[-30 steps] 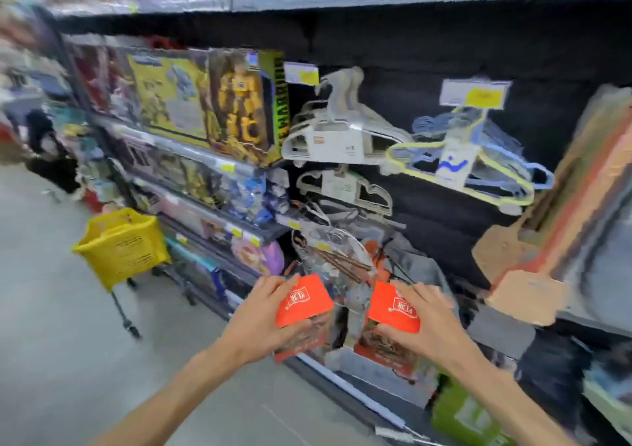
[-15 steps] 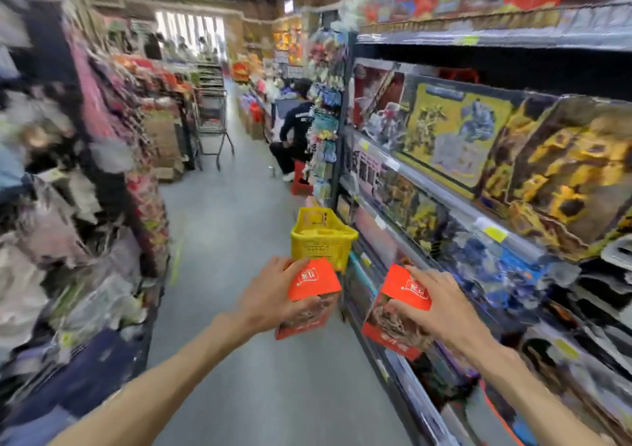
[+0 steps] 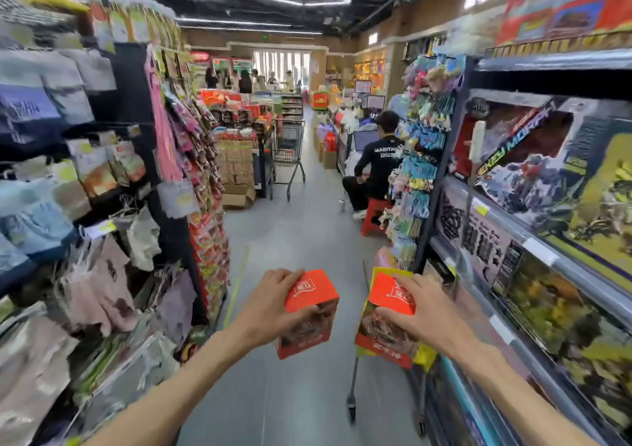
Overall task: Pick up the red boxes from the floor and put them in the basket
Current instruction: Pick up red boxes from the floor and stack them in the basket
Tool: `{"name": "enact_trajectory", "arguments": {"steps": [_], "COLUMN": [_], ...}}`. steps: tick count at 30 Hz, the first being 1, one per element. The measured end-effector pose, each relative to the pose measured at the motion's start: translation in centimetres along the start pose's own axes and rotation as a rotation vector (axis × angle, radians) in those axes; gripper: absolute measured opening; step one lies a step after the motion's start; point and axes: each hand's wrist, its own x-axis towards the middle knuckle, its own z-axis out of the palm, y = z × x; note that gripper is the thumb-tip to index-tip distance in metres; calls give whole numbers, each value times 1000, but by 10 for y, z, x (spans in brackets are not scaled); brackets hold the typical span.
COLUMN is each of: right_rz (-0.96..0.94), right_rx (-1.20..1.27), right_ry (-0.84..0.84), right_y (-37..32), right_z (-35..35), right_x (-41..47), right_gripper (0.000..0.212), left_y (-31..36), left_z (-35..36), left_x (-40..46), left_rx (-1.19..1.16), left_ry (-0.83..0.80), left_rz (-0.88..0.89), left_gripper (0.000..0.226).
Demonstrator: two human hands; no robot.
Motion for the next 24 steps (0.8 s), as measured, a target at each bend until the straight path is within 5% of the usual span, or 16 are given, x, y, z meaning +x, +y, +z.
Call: {"name": "enact_trajectory", "arguments": {"steps": [9,17,24], "right_rz": [-20,149,446], "right_rx": [-17,6,-65], "right_ry": [-45,5,70], "right_y": [39,105,197], "right_z": [62,107,115], "right_x": [236,405,488], "right_gripper": [91,86,92], "left_y": [-120,-216,-216], "left_z": [21,71,157], "left_x": [187,421,616], "left_rx": [-34,-63,-118], "left_ry": [1,-65,-243], "left_rz": [-55,120,396], "left_gripper": [86,95,90]}}
